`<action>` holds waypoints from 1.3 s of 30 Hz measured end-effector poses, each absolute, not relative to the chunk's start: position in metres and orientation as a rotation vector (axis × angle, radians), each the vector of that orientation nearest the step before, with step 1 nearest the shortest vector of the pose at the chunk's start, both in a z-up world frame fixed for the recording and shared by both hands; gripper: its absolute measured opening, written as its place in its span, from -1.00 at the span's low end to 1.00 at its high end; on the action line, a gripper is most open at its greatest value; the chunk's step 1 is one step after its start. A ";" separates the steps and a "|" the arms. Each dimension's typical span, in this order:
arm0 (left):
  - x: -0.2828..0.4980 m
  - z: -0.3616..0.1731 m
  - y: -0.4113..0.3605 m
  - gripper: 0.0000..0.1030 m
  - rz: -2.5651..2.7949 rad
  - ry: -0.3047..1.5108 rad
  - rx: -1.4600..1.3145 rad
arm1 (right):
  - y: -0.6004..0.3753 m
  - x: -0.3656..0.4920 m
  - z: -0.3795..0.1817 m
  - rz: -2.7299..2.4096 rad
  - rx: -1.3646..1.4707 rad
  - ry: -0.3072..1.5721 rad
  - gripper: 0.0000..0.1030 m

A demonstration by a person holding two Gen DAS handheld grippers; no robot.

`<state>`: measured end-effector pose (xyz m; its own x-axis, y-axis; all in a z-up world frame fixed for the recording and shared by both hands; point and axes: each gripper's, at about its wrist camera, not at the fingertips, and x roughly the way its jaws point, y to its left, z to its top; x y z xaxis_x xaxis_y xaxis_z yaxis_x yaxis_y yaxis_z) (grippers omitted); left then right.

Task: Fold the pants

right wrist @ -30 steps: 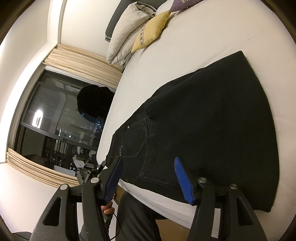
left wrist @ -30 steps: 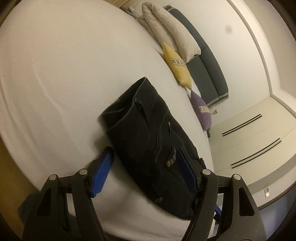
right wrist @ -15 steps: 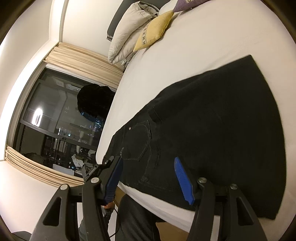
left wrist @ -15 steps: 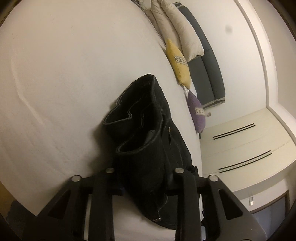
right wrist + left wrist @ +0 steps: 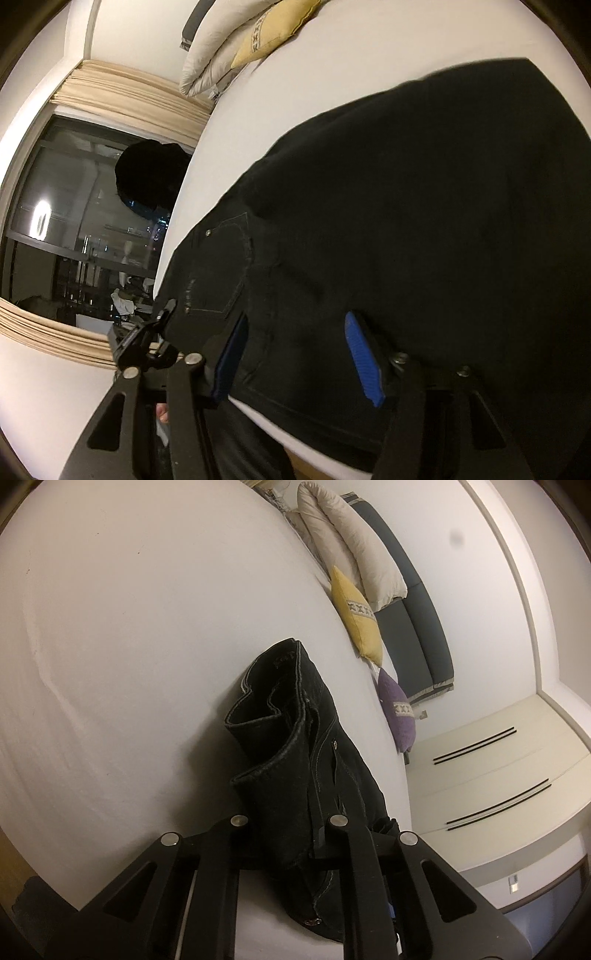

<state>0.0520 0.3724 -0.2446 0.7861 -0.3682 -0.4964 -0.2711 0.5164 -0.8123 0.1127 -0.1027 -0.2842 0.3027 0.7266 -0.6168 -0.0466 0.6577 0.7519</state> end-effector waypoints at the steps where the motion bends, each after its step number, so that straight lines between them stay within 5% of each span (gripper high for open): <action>1: 0.051 -0.242 0.372 -0.82 -0.064 0.694 -1.038 | -0.104 0.112 -0.284 0.577 0.706 1.158 0.10; 13: 0.036 -0.175 0.348 -0.83 -0.098 0.665 -0.883 | -0.131 0.100 -0.271 0.615 0.844 1.084 0.37; 20: 0.058 -0.099 0.220 -0.83 -0.318 0.653 -0.512 | -0.176 0.102 -0.266 0.641 1.019 1.022 0.42; 28: 0.046 -0.139 0.065 -0.83 -0.500 0.777 -0.188 | -0.233 0.112 -0.245 0.659 1.080 0.963 0.61; 39: 0.024 -0.158 -0.001 -0.82 -0.439 0.719 0.165 | -0.216 0.128 -0.251 0.715 1.002 1.122 0.65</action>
<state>0.0244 -0.0012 -0.1577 0.6662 -0.3316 -0.6680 0.4433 0.8964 -0.0029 0.1280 -0.2163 -0.2513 0.3013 0.8708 -0.3884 0.0164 0.4025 0.9153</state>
